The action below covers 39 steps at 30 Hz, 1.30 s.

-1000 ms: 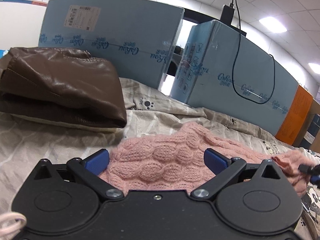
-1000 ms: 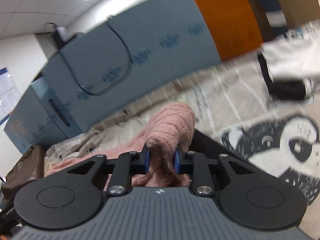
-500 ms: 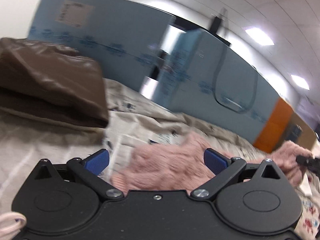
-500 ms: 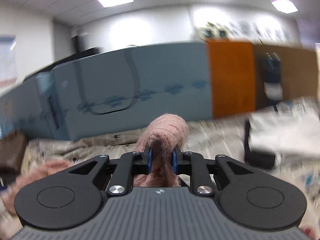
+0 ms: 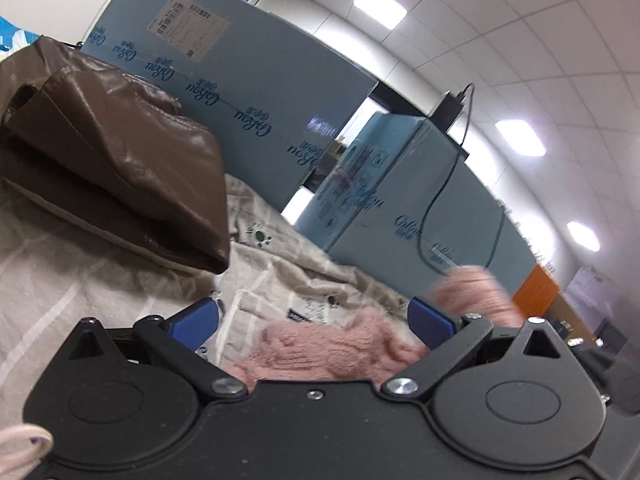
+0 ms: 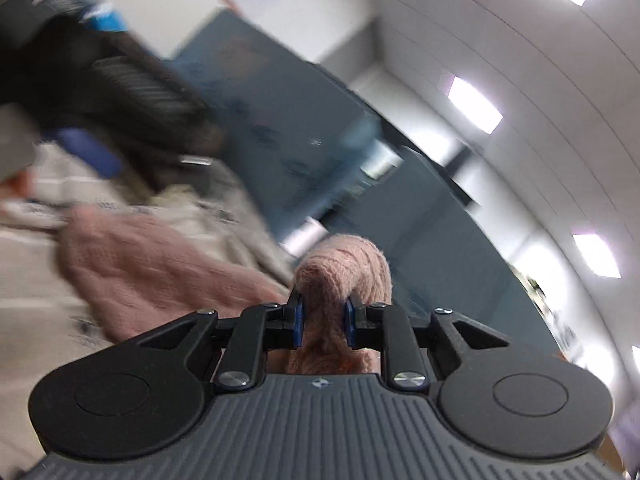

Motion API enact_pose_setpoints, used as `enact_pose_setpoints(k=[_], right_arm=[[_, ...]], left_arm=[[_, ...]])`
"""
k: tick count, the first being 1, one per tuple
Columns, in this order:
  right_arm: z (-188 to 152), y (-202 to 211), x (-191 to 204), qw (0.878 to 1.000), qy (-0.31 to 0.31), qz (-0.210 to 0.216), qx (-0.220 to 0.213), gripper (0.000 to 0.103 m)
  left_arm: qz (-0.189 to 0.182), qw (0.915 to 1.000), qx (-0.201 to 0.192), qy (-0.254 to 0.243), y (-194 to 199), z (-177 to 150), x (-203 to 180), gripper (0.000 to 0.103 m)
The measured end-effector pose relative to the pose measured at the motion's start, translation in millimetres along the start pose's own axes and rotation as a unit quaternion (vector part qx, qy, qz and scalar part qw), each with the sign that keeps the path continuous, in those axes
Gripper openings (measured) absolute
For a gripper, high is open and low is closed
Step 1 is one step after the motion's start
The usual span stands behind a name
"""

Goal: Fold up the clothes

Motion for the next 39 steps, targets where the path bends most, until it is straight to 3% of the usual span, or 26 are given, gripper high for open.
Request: enact_pose_setpoints(k=[4,6,8,9,11,13,16,17,21,25,28,31,33,36,39], right_arm=[[8.2,-3.5,32.8,0.995,-0.036,0.087,0.009,0.020],[4.0,-13.5,37.8,0.989,-0.074,0.128,0.024,0.032],[-3.1,-27.7,36.0,0.980,-0.119,0.156,0.040,0.050],[-4.9,-31.9,32.5,0.972,-0.151,0.174,0.044,0.054],[-6.0,-29.1,20.0,0.947,-0.228,0.223,0.045,0.070],[-5.7,-17.3,5.5,0.912,-0.296,0.282,0.033,0.082],[-8.6,6.3,-20.8,0.865,-0.338,0.370,-0.012,0.084],[-12.1,10.5,-30.4,0.855,-0.349,0.382,-0.019,0.085],[-34.5,10.3,-68.3,0.822,-0.411,0.393,-0.017,0.086],[-62.3,-8.6,-95.6,0.787,-0.496,0.367,0.008,0.086],[-78.2,-24.7,-112.3,0.764,-0.552,0.334,0.027,0.086],[-82.3,-29.3,-124.2,0.737,-0.588,0.334,0.023,0.086],[-80.6,-28.4,-128.3,0.727,-0.595,0.344,0.015,0.086],[-75.4,-28.1,-121.7,0.730,-0.583,0.356,0.020,0.086],[-69.5,-21.5,-111.0,0.732,-0.566,0.378,0.024,0.086]], left_arm=[[-0.015,0.9997,-0.017,0.011,5.5,5.7,0.8,0.103],[-0.025,0.9993,-0.022,0.017,7.2,7.8,0.8,0.103],[-0.042,0.9987,-0.021,0.020,6.7,7.7,-2.1,0.103],[-0.053,0.9982,-0.018,0.020,5.9,7.2,-4.7,0.103],[-0.082,0.9962,-0.010,0.027,3.5,7.5,-11.2,0.103],[-0.111,0.9930,0.006,0.039,0.6,8.5,-19.0,0.103],[-0.132,0.9902,0.029,0.033,-2.8,10.2,-36.1,0.103],[-0.125,0.9912,0.037,0.023,-5.7,9.8,-41.7,0.103],[-0.074,0.9934,0.088,-0.001,-33.9,-1.8,-51.4,0.098],[-0.044,0.9895,0.137,-0.004,-56.7,-28.1,-42.2,0.041],[-0.053,0.9905,0.126,-0.015,-52.6,-33.0,-48.8,0.024],[-0.108,0.9908,0.082,0.005,-30.6,-17.1,-60.7,0.023],[-0.091,0.9937,0.061,-0.023,-17.9,-7.2,-55.4,0.023],[-0.018,0.9967,0.070,-0.037,-17.4,-8.9,-25.3,0.023],[-0.003,0.9967,0.080,-0.013,-15.0,-18.6,-4.5,0.024]])
Point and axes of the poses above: each gripper's, at about its wrist camera, not at the fingertips, and y roughly against the way its jaws point, x to its left, z to its top, the point moved 10 cm from there along -y, roughly the way its jaws point, and after that the axes turned 9 degrees about -y, right-handed, at the moved point
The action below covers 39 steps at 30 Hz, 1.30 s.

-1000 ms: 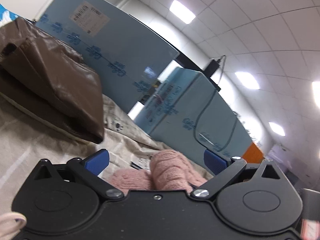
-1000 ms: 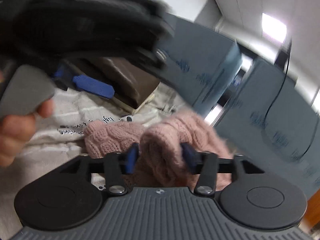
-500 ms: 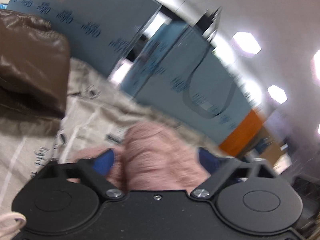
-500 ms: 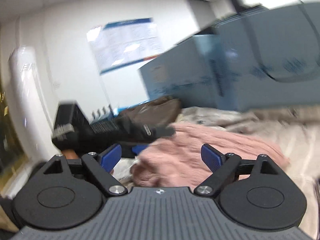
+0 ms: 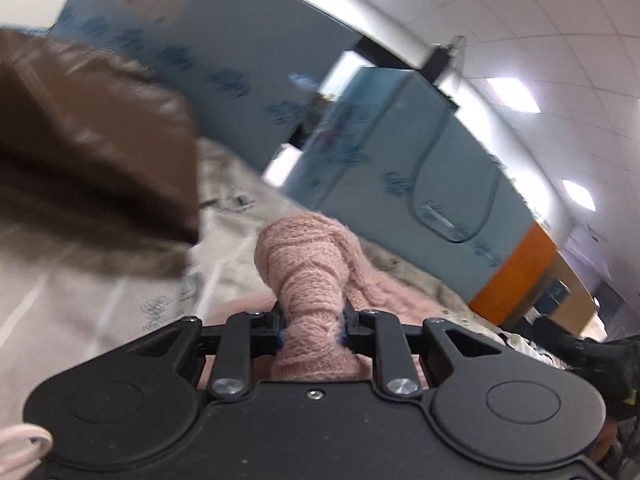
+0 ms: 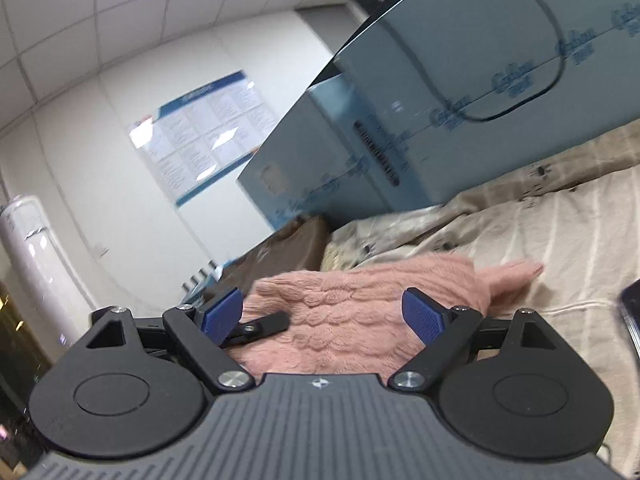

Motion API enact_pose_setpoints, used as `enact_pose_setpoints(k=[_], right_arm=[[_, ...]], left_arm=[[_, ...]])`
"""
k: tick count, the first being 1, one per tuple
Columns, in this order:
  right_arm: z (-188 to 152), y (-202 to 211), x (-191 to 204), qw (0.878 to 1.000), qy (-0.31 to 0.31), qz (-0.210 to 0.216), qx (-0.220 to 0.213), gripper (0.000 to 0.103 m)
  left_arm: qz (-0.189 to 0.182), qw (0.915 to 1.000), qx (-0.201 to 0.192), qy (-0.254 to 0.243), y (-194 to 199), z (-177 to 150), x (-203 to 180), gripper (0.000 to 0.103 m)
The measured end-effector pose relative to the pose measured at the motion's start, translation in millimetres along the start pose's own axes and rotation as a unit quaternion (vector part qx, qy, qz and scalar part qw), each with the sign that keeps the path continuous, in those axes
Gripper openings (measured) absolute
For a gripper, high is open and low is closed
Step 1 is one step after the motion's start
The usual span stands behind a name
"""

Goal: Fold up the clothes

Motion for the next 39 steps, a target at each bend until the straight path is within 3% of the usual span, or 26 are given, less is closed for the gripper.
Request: enact_pose_setpoints(k=[3,5,6,7,10,13,17,25,28,32,39], right_arm=[[-9.9,-5.8,5.4,1.000,0.007,0.009,0.023,0.086],[-15.3,-11.2,3.9,0.999,0.011,0.005,0.036,0.086],[-17.4,-13.6,2.6,0.999,0.013,-0.001,0.042,0.086],[-18.9,-16.0,0.6,0.999,0.015,-0.008,0.044,0.086],[-20.6,-23.1,-9.7,0.999,0.007,-0.027,0.046,0.086],[-24.6,-32.7,-22.4,0.997,-0.002,-0.055,0.055,0.086],[-27.5,-40.8,-31.7,0.995,-0.004,-0.078,0.060,0.085],[-29.2,-38.7,-25.4,0.994,0.016,-0.089,0.056,0.085],[-22.7,-29.7,-14.5,0.996,0.027,-0.073,0.035,0.085],[-8.1,-14.7,-9.3,0.998,0.012,-0.060,0.001,0.085],[3.5,-6.1,-36.2,0.993,-0.041,-0.110,-0.016,0.085]], left_arm=[[0.019,0.9997,-0.002,-0.016,2.7,-2.9,1.0,0.032],[0.053,0.9975,-0.014,-0.044,10.3,1.0,-0.5,0.061],[0.084,0.9942,-0.028,-0.061,11.7,3.9,1.3,0.089],[0.118,0.9889,-0.048,-0.077,15.4,6.8,3.2,0.098],[0.179,0.9781,-0.037,-0.099,11.1,8.3,16.7,0.098],[0.203,0.9743,0.003,-0.098,-7.1,-0.5,30.9,0.100],[0.219,0.9696,0.033,-0.105,-20.1,-9.7,38.2,0.100],[0.218,0.9718,0.024,-0.086,-6.3,-1.7,30.0,0.100],[0.203,0.9773,0.019,-0.057,10.7,3.4,19.4,0.100],[0.147,0.9884,0.026,0.028,33.6,0.0,9.1,0.102],[0.067,0.9844,0.067,0.148,35.2,-28.1,0.2,0.103]])
Point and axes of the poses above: each gripper's, at about its wrist camera, not at the fingertips, and y roughly against the way its jaws point, x to its left, z to its top, the point moved 10 cm from there along -y, roughly the way its jaws point, and after that the axes turned 9 degrees about -y, right-handed, at the moved point
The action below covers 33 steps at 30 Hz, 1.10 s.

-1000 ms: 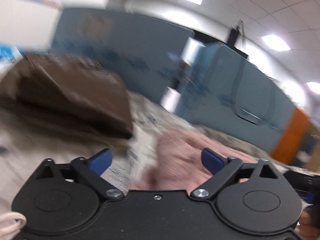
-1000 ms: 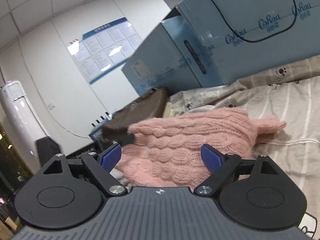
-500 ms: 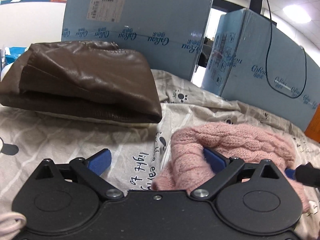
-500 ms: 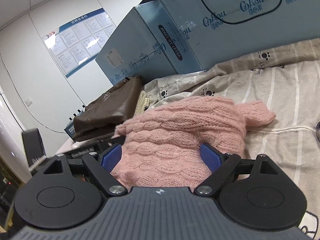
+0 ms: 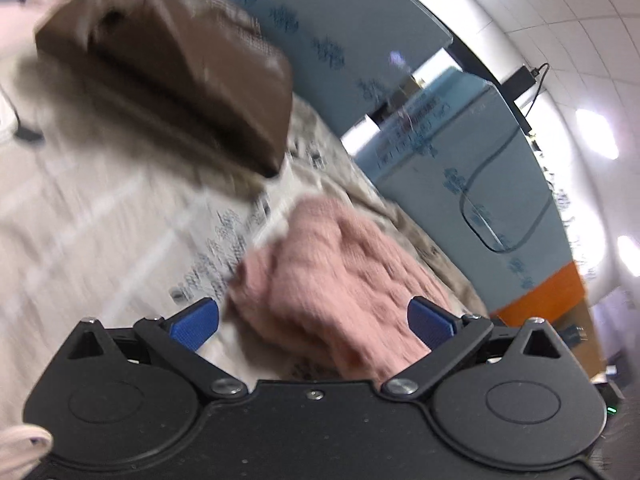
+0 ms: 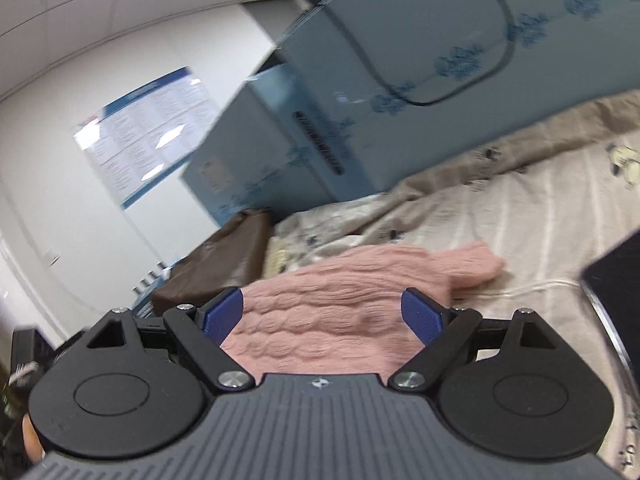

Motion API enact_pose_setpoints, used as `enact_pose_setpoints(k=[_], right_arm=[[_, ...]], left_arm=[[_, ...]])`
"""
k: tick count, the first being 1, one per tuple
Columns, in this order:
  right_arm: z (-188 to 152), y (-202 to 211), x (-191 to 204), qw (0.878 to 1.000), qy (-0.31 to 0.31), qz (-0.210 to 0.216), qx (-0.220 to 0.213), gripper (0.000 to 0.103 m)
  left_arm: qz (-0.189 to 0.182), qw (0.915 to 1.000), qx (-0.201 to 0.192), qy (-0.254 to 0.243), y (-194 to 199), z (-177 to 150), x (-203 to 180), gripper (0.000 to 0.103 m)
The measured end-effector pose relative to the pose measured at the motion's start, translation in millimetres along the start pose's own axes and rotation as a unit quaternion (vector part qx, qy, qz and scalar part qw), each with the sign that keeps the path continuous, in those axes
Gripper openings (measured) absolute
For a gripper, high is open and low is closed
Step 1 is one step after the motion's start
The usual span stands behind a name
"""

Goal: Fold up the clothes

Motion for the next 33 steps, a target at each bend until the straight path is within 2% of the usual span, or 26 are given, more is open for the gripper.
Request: enact_pose_setpoints(k=[2,5,9,16,22,24,27,33], right_arm=[[0.6,-2.2,-8.9,1.000,-0.012,-0.019,0.003,0.085],[-0.4,-5.9,-19.7,0.999,-0.025,-0.041,0.007,0.085],[-2.4,-11.1,-32.1,0.997,-0.045,-0.064,0.015,0.085],[-8.5,-20.9,-44.5,0.992,-0.119,-0.030,0.040,0.085],[-19.5,-31.2,-36.8,0.992,-0.103,-0.030,0.059,0.085],[-22.5,-33.0,-34.5,0.993,-0.094,-0.034,0.060,0.082],[-24.9,-34.2,-35.2,0.993,-0.091,-0.042,0.059,0.070],[-24.7,-34.8,-36.4,0.993,-0.093,-0.045,0.057,0.048]], left_arm=[[-0.006,0.9998,0.006,0.017,-7.8,-3.5,1.2,0.103],[0.006,0.9998,0.008,0.018,-19.9,-3.8,2.0,0.103],[-0.003,0.9995,0.003,0.030,-36.6,1.0,0.7,0.103],[-0.014,0.9996,-0.011,0.021,-54.6,13.4,-1.1,0.103],[0.016,0.9993,-0.030,-0.014,-63.1,17.9,-6.3,0.100],[0.032,0.9984,-0.033,-0.032,-64.2,17.0,-9.4,0.098],[0.051,0.9963,-0.040,-0.057,-65.9,15.7,-13.4,0.090],[0.054,0.9930,-0.052,-0.091,-65.3,14.7,-22.0,0.067]])
Point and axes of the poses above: each gripper's, at about its wrist camera, not at the fingertips, and y roughly against the way its jaws point, x to its left, z to its top, the point moved 10 cm from there along -y, roughly the way its jaws point, and after that the axes turned 9 degrees about -y, right-handed, at the moved point
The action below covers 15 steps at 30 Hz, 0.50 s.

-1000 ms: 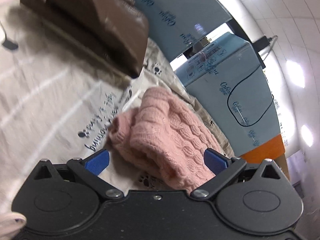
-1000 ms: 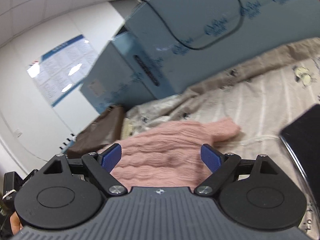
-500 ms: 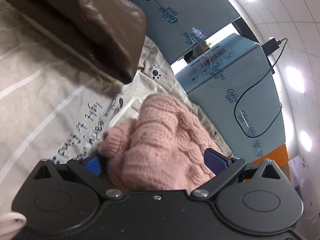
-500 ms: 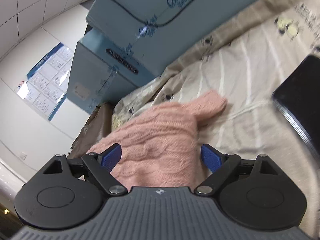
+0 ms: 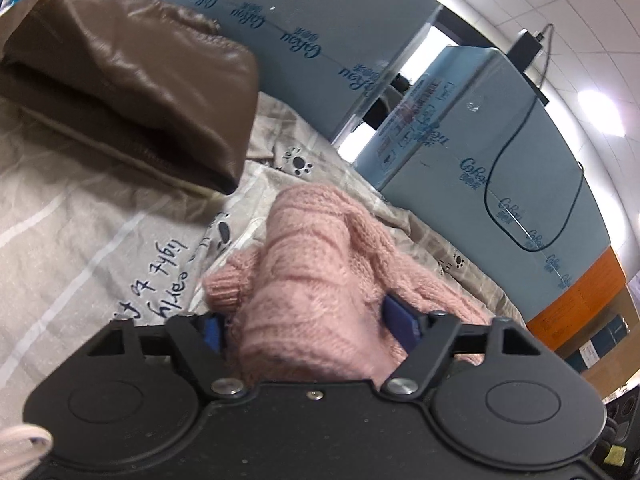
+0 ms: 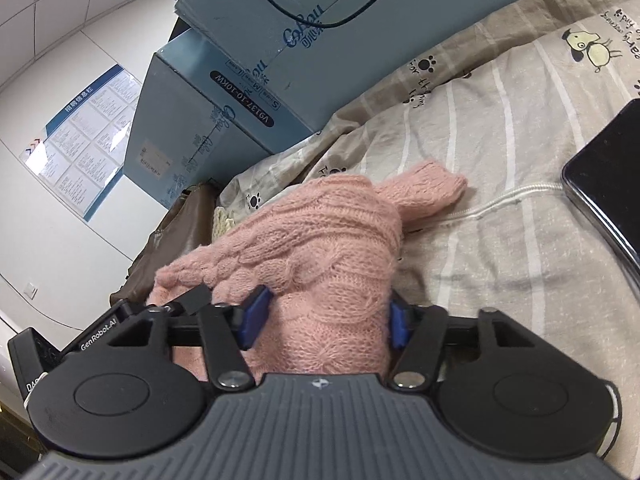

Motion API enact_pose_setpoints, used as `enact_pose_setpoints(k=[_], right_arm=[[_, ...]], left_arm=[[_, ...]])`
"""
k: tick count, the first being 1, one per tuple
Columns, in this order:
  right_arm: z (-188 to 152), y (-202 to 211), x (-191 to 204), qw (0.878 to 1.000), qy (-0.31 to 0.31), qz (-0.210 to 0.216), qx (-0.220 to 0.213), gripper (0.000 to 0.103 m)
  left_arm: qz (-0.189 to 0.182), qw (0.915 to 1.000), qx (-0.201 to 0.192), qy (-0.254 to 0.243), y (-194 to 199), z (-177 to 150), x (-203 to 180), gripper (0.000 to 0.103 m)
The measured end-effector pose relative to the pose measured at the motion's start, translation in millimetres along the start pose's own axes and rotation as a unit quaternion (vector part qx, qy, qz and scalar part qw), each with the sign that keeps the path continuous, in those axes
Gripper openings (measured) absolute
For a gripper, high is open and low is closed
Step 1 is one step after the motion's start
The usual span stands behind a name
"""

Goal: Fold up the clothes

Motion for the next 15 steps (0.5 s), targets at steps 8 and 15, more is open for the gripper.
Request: enact_pose_setpoints(k=[8,15], right_arm=[[6.3,12.2,11.5,0.999,0.013,0.022,-0.027,0.029],[11.9,28.2,19.7,0.998,0.019,0.036,-0.052,0.028]], left_arm=[[0.001,0.9985,-0.028,-0.048,16.0,12.5,-24.4,0.048],[-0.004,0.9957,-0.050,-0.078,33.3,19.8,-47.9,0.048]])
Point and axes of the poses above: each gripper's, at about its wrist camera, not at the fingertips, and y roughly against the way its jaws point, x to its left, z to its top, the point moved 10 cm from there along -y, roughly the way its jaws point, and after that the axes turned 9 degrees about -y, right-handed, at the moved point
